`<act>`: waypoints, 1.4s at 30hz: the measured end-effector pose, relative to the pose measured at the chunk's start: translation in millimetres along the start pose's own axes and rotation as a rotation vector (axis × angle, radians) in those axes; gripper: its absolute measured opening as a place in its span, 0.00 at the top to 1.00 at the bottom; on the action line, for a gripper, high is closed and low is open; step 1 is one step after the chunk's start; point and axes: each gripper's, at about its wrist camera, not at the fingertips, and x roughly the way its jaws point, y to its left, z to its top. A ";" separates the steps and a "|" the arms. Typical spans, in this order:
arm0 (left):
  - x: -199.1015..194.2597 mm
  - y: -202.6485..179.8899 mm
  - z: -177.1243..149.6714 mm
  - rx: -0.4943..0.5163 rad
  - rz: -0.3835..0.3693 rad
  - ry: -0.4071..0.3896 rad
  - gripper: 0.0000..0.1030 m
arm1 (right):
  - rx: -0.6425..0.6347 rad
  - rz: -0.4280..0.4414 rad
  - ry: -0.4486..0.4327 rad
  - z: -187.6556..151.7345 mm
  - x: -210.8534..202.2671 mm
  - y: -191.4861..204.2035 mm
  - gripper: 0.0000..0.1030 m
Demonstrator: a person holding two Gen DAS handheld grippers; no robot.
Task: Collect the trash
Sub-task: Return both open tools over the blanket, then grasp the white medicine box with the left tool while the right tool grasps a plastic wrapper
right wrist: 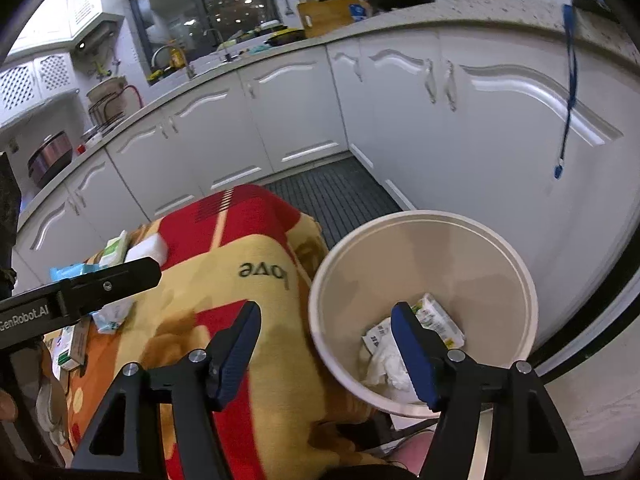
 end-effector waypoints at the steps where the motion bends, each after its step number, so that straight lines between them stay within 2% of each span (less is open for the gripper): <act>1: -2.2 3.5 -0.7 -0.005 0.005 -0.002 0.43 | -0.006 0.004 0.001 -0.1 0.2 3.7 0.37; 10: -26.8 26.7 -7.7 -0.043 0.036 -0.022 0.42 | -0.054 0.044 0.004 -0.4 1.2 34.9 0.31; 18: -59.0 56.3 -24.4 -0.085 0.037 -0.027 0.39 | -0.105 0.101 0.012 -3.4 1.0 70.3 0.29; 27: -112.0 115.9 -62.0 -0.131 0.132 -0.021 0.39 | -0.182 0.200 0.065 -16.7 11.5 120.3 0.27; 33: -139.6 165.4 -93.6 -0.206 0.209 -0.004 0.39 | -0.239 0.244 0.096 -23.9 22.6 151.2 0.27; 37: -144.1 192.2 -112.5 -0.263 0.239 0.019 0.39 | -0.282 0.269 0.120 -27.7 33.8 175.1 0.27; 42: -134.3 215.8 -124.5 -0.358 0.209 0.042 0.39 | -0.316 0.282 0.151 -28.7 51.7 198.7 0.26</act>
